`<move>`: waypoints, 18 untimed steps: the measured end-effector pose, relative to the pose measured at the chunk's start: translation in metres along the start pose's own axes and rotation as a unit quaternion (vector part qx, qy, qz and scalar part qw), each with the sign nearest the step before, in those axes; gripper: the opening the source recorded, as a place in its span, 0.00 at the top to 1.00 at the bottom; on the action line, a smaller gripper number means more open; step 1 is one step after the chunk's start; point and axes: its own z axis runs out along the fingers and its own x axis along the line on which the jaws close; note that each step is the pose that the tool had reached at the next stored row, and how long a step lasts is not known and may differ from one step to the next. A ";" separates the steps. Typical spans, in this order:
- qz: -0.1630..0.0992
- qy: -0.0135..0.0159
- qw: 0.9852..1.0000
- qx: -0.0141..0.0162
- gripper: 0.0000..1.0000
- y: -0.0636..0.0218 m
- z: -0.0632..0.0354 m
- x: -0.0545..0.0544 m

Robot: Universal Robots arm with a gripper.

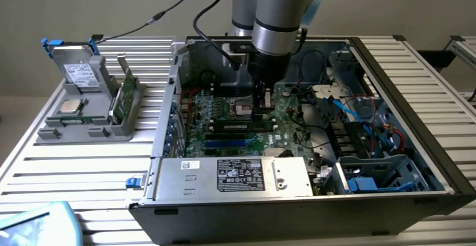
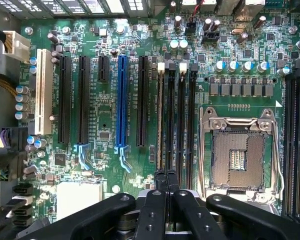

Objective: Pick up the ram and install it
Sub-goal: 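Press down the ram until it locks into place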

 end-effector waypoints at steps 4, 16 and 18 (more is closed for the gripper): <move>0.000 0.000 1.000 0.001 0.89 -0.0001 0.0011 0.000; 0.000 0.000 1.000 0.002 0.89 -0.0003 0.0041 0.000; 0.000 0.000 1.000 0.002 0.89 -0.0004 0.0049 0.000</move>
